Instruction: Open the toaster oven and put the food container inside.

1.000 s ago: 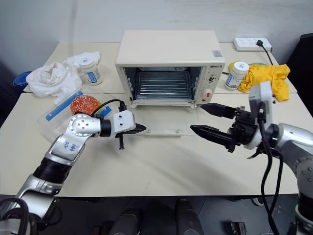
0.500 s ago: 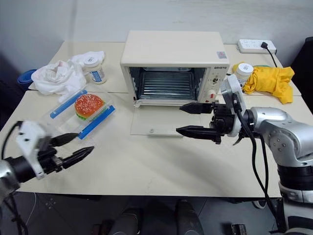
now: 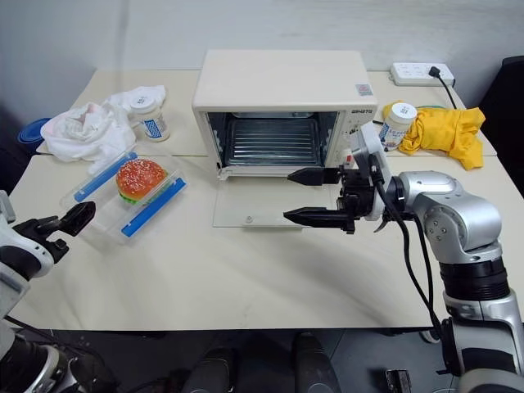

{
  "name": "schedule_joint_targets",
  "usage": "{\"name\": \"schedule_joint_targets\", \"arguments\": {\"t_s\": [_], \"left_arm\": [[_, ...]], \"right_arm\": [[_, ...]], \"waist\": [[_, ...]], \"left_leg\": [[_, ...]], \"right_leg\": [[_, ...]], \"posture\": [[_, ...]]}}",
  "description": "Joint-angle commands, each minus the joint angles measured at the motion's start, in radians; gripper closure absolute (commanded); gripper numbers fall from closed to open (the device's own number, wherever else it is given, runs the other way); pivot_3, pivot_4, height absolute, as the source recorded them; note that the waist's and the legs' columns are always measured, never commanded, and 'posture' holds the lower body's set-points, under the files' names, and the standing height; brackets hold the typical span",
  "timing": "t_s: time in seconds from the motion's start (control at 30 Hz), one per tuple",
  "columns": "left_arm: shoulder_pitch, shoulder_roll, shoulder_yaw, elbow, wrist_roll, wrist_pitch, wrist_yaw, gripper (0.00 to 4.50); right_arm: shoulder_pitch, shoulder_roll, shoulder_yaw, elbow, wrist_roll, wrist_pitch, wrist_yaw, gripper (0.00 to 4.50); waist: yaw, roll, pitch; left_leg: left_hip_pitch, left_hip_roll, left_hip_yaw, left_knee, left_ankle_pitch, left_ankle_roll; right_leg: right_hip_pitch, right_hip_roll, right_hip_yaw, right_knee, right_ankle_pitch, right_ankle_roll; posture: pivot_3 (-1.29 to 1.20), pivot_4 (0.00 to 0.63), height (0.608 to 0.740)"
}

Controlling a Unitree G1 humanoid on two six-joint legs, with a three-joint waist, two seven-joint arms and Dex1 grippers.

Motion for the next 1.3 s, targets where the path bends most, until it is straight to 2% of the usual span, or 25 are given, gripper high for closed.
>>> {"name": "schedule_joint_targets", "arguments": {"t_s": [0.03, 0.17, 0.4, 0.57, 0.6, 0.67, 0.8, 1.03, 1.1, 1.17, 1.3], "left_arm": [[-0.053, -0.007, 0.025, 0.052, 0.039, -0.007, 0.117, 0.02], [-0.075, -0.002, -0.021, 0.116, 0.008, -0.007, 0.174, 0.02], [-0.182, -0.056, -0.036, 0.289, -0.022, -0.007, 0.338, 0.02], [-0.25, -0.03, -0.035, 0.389, -0.047, -0.007, 0.415, 0.02], [-0.261, -0.024, -0.037, 0.408, -0.054, -0.007, 0.427, 0.4], [-0.282, -0.015, -0.037, 0.435, -0.064, -0.007, 0.45, 0.76], [-0.305, 0.014, -0.033, 0.475, -0.071, -0.007, 0.487, 1.85], [-0.274, 0.078, -0.056, 0.514, -0.1, -0.007, 0.504, 3.91], [-0.223, 0.164, -0.123, 0.531, -0.146, -0.007, 0.467, 4.37], [-0.183, 0.243, -0.154, 0.546, -0.216, -0.007, 0.423, 4.37], [-0.137, 0.342, -0.164, 0.576, -0.344, -0.007, 0.385, 4.37]], "right_arm": [[-0.003, 0.022, -0.025, -0.057, 0.011, -0.009, -0.03, 0.0], [0.009, 0.032, -0.033, -0.086, 0.022, 0.002, -0.053, 0.0], [0.076, 0.037, -0.074, -0.183, 0.077, 0.035, -0.125, 0.0], [0.1, 0.037, -0.088, -0.225, 0.101, 0.05, -0.161, 0.0], [0.103, 0.036, -0.093, -0.232, 0.108, 0.054, -0.169, 0.0], [0.107, 0.032, -0.101, -0.239, 0.118, 0.058, -0.181, 0.0], [0.115, 0.025, -0.112, -0.247, 0.125, 0.065, -0.194, 0.0], [0.146, -0.005, -0.132, -0.268, 0.173, 0.117, -0.205, 0.0], [0.174, -0.041, -0.148, -0.3, 0.211, 0.143, -0.185, 0.0], [0.198, -0.062, -0.167, -0.321, 0.218, 0.148, -0.199, 0.0], [0.235, -0.079, -0.205, -0.329, 0.228, 0.144, -0.219, 0.0]], "waist": [[0.0, 0.0, 0.0], [0.002, 0.0, 0.0], [0.005, -0.001, 0.0], [0.0, -0.002, 0.0], [-0.001, -0.002, 0.0], [0.001, -0.002, 0.0], [0.003, -0.002, 0.0], [0.003, -0.002, 0.0], [0.001, -0.002, 0.0], [-0.003, -0.002, 0.0], [0.002, -0.002, 0.0]], "left_leg": [[0.0, 0.0, 0.0, 0.0, 0.0, 0.0], [0.0, 0.0, 0.0, 0.0, 0.0, -0.001], [-0.001, -0.001, 0.0, 0.001, 0.0, -0.003], [-0.001, -0.001, 0.0, 0.001, 0.0, -0.004], [0.0, -0.001, 0.0, 0.001, 0.0, -0.004], [0.0, -0.001, 0.0, 0.0, 0.0, -0.004], [0.0, -0.001, 0.0, 0.001, 0.001, -0.005], [-0.001, -0.001, 0.0, 0.0, 0.001, -0.005], [-0.001, -0.001, 0.0, 0.0, 0.001, -0.005], [-0.001, -0.001, 0.0, -0.001, 0.001, -0.005], [-0.001, -0.001, 0.0, -0.002, 0.001, -0.005]], "right_leg": [[0.0, 0.0, 0.0, 0.0, 0.0, 0.0], [0.0, 0.0, 0.0, 0.0, 0.0, 0.0], [0.0, -0.001, 0.0, 0.0, 0.0, 0.001], [0.0, -0.001, 0.0, 0.0, 0.0, 0.001], [0.0, -0.001, 0.0, 0.0, 0.0, 0.001], [0.0, -0.001, 0.0, 0.001, 0.0, 0.001], [0.0, -0.001, 0.0, 0.001, 0.0, 0.001], [-0.001, -0.001, 0.0, 0.001, 0.0, 0.001], [-0.001, -0.001, 0.0, 0.001, 0.0, 0.001], [-0.002, -0.001, 0.001, 0.001, 0.0, 0.001], [-0.003, -0.001, 0.0, 0.001, 0.0, 0.0]], "posture": [[0.0, 0.15, 0.74], [0.0, 0.15, 0.74], [0.0, 0.15, 0.74], [0.0, 0.15, 0.74], [0.0, 0.15, 0.74], [0.0, 0.15, 0.74], [0.0, 0.15, 0.74], [0.0, 0.15, 0.74], [0.0, 0.15, 0.74], [0.0, 0.15, 0.74], [0.0, 0.15, 0.74]]}}
